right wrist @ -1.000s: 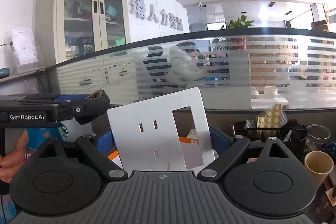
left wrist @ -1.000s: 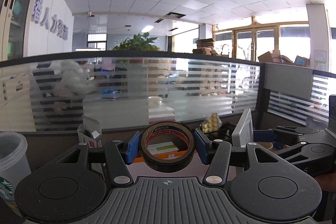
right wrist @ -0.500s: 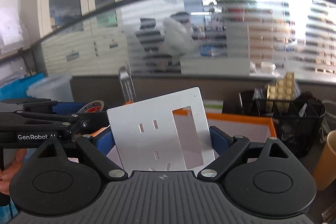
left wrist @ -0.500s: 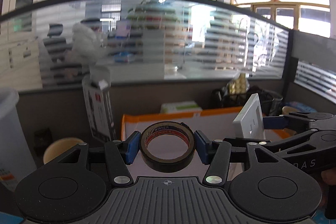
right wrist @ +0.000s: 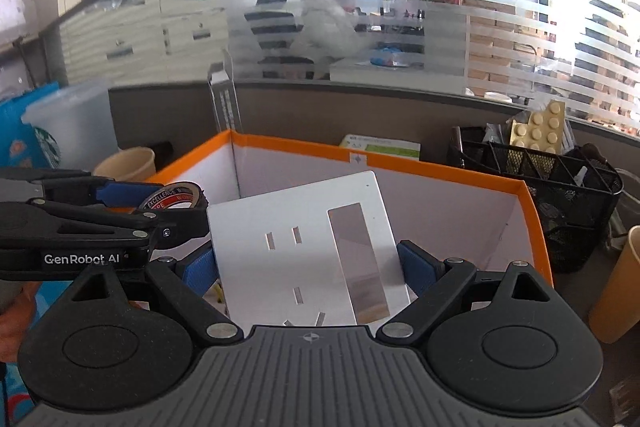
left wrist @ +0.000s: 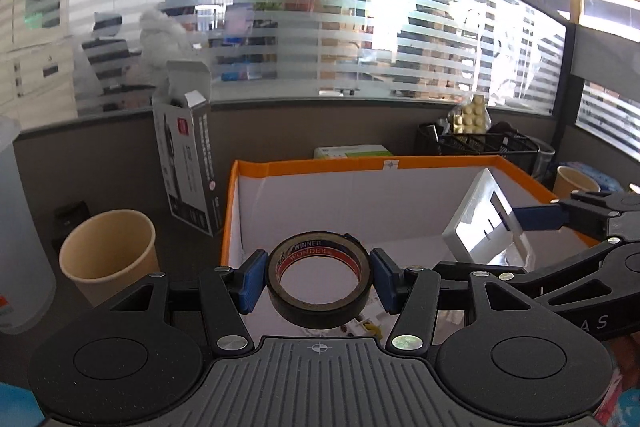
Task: Organize rigid objects
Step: 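Carry the tape roll and switch plate over the orange box with both tools, then open both tools to drop the tape roll and switch plate into the box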
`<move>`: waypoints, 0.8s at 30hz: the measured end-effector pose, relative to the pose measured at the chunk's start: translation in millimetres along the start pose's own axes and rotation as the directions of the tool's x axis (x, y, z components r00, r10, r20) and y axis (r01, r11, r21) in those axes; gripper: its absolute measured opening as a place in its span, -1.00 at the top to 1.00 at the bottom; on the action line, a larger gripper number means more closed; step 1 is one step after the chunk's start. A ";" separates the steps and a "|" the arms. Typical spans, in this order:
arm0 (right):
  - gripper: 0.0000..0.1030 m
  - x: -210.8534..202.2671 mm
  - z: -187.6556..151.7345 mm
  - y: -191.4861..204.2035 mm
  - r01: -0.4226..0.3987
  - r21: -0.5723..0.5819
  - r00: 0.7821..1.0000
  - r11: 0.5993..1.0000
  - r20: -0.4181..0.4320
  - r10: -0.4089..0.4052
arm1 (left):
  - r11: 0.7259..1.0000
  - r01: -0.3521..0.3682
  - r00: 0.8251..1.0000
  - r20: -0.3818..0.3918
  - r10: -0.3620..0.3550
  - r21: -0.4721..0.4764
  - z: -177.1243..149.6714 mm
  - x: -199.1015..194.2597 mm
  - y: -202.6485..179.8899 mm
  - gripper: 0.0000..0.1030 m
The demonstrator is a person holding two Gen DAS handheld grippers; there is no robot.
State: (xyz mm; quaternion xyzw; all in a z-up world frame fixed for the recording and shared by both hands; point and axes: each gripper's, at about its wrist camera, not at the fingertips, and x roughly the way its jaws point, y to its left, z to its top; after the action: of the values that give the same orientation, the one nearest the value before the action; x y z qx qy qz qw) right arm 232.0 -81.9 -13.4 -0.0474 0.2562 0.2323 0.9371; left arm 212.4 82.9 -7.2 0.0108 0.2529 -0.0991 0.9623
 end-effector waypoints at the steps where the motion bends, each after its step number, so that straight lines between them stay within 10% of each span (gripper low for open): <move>1: -0.77 0.4 -0.2 0.8 0.014 -0.010 1.000 1.000 -0.004 -0.014 | 1.000 -0.005 1.000 -0.002 0.005 0.009 -0.2 0.3 -1.6 -0.05; 24: -0.71 15.3 1.7 -6.2 0.108 -0.059 0.988 0.992 -0.104 -0.114 | 0.992 -0.081 0.996 -0.013 0.083 0.099 -6.3 16.3 -22.2 -0.05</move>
State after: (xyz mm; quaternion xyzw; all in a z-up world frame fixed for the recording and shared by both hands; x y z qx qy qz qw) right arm 247.3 -80.7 -19.8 -0.0990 0.2970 0.1836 0.9318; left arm 218.9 58.5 -19.9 0.0695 0.2552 -0.0718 0.9617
